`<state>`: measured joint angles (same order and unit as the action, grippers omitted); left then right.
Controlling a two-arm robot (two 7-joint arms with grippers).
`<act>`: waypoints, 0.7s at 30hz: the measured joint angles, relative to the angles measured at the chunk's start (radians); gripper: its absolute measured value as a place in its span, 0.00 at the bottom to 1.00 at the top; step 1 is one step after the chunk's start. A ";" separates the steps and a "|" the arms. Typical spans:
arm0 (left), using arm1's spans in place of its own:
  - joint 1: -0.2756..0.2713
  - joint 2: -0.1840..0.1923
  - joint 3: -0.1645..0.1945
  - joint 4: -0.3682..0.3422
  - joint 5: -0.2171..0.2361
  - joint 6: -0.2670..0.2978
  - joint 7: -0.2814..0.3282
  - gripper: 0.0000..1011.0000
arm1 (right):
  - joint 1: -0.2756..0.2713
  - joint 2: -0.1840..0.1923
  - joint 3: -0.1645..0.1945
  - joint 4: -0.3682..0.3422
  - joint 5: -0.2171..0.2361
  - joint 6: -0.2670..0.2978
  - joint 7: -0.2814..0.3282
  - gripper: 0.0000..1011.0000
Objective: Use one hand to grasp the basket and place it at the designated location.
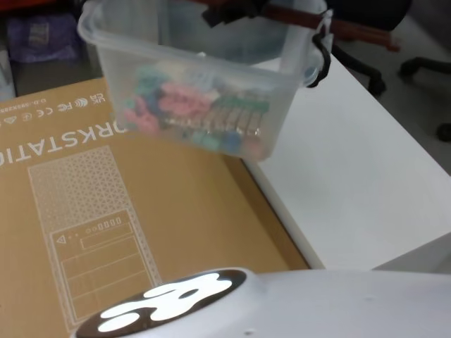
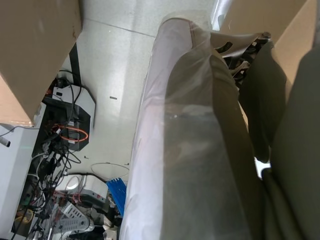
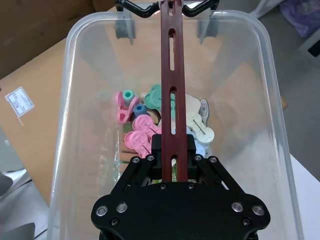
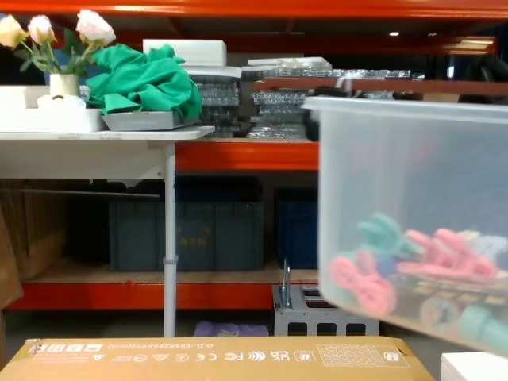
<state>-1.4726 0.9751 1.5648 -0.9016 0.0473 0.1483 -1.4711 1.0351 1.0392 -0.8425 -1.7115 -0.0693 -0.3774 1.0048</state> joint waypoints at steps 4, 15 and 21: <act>0.000 0.000 0.000 0.000 0.000 0.000 0.000 0.00 | -0.005 0.010 0.014 0.014 0.005 0.015 0.001 0.24; 0.000 0.000 0.000 0.000 0.000 0.000 0.000 0.00 | -0.021 0.045 0.036 0.052 -0.056 0.127 0.007 0.24; 0.000 0.000 0.000 0.000 0.000 0.000 0.000 0.00 | -0.024 0.057 0.042 0.075 -0.116 0.227 0.024 0.24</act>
<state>-1.4726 0.9751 1.5648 -0.9015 0.0473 0.1483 -1.4711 1.0112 1.0966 -0.8008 -1.6364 -0.1852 -0.1506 1.0289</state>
